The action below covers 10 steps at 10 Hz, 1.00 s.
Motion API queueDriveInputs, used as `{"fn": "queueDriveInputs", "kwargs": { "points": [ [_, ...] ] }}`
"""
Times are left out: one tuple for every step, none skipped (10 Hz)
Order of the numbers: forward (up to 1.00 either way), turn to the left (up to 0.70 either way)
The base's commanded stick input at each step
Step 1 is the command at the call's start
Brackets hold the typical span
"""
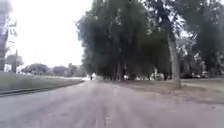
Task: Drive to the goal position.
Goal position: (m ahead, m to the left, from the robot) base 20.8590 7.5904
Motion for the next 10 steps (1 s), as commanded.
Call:
{"fn": "queueDriveInputs", "kwargs": {
  "points": [
    [1.00,0.00],
    [1.00,0.00],
    [1.00,0.00],
    [1.00,0.00],
    [1.00,0.00],
    [1.00,0.00],
    [1.00,0.00],
    [1.00,0.00],
    [1.00,0.00],
    [1.00,0.00]
  ]
}}
